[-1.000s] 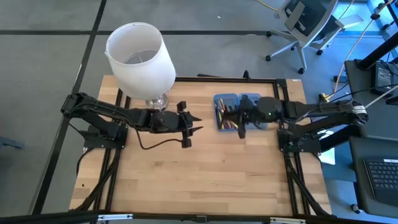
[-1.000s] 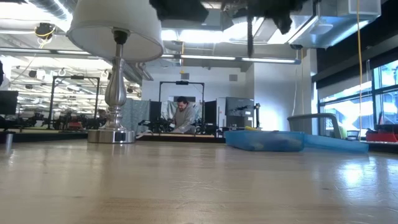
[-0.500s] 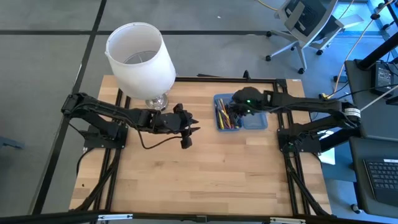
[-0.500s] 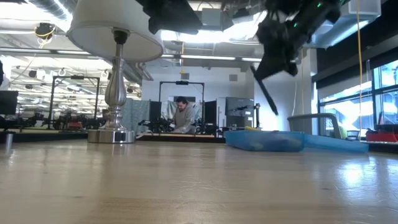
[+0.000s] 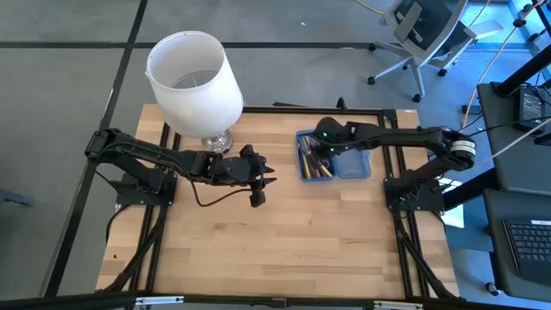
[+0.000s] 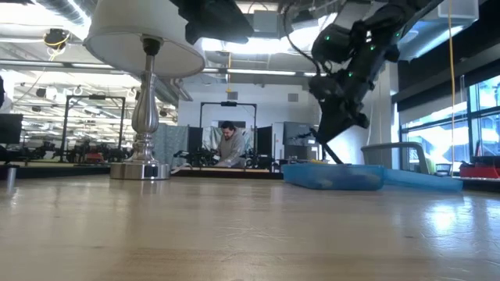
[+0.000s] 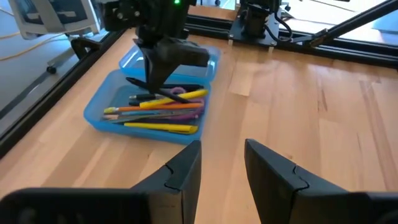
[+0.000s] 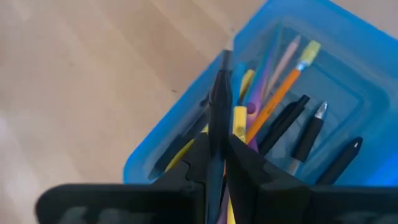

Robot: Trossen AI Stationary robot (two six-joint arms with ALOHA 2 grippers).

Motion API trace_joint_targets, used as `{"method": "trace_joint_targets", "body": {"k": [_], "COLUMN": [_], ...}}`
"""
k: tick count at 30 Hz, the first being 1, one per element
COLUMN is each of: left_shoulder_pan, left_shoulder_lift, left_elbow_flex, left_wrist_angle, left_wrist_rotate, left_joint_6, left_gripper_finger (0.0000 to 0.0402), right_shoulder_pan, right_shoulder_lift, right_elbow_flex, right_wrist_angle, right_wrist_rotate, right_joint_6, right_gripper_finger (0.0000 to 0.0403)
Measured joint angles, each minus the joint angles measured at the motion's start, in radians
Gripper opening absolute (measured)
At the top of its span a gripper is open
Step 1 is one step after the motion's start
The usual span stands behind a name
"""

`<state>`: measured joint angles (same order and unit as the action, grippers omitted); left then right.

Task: Pick & place school supplies into a supply box
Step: Put the black pen into the blue supply box

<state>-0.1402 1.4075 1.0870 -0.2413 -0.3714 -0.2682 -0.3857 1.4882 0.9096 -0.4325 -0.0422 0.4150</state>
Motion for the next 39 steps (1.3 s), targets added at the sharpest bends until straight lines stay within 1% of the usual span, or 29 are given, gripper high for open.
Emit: {"method": "trace_joint_targets", "body": {"k": [7,12,15,25,30,34,37,39], "left_shoulder_pan": [0.000,0.000,0.000,0.000,0.000,0.000,0.000,0.000], "left_shoulder_lift": [0.000,0.000,0.000,0.000,0.000,0.000,0.000,0.000], "left_elbow_flex": [0.000,0.000,0.000,0.000,0.000,0.000,0.000,0.000], "left_wrist_angle": [-0.005,-0.005,-0.005,-0.005,-0.004,-0.004,-0.004,-0.004], "left_wrist_rotate": [0.024,0.025,0.025,0.025,0.025,0.024,0.024,0.024], "left_joint_6": [-0.007,-0.007,-0.007,-0.007,-0.007,-0.007,-0.007,-0.007], "left_gripper_finger": [0.0114,0.0113,0.0113,0.0114,0.0113,0.0113,0.0114,0.0113], "right_shoulder_pan": [-0.038,-0.042,-0.042,-0.042,-0.045,-0.044,-0.044,-0.041], "right_shoulder_lift": [0.068,0.114,0.129,0.129,0.086,0.042,0.018,0.015], "right_elbow_flex": [0.001,0.001,0.002,0.000,0.022,0.051,0.063,0.063], "right_wrist_angle": [-0.001,0.013,0.019,0.011,0.004,-0.039,-0.048,-0.051], "right_wrist_rotate": [0.000,0.003,0.004,0.009,0.025,-0.017,-0.115,-0.176], "right_joint_6": [0.003,0.006,0.025,-0.001,-0.008,-0.057,-0.138,-0.162], "right_gripper_finger": [0.0038,0.0043,0.0057,0.0116,0.0127,0.0125,0.0124,0.0124]}}
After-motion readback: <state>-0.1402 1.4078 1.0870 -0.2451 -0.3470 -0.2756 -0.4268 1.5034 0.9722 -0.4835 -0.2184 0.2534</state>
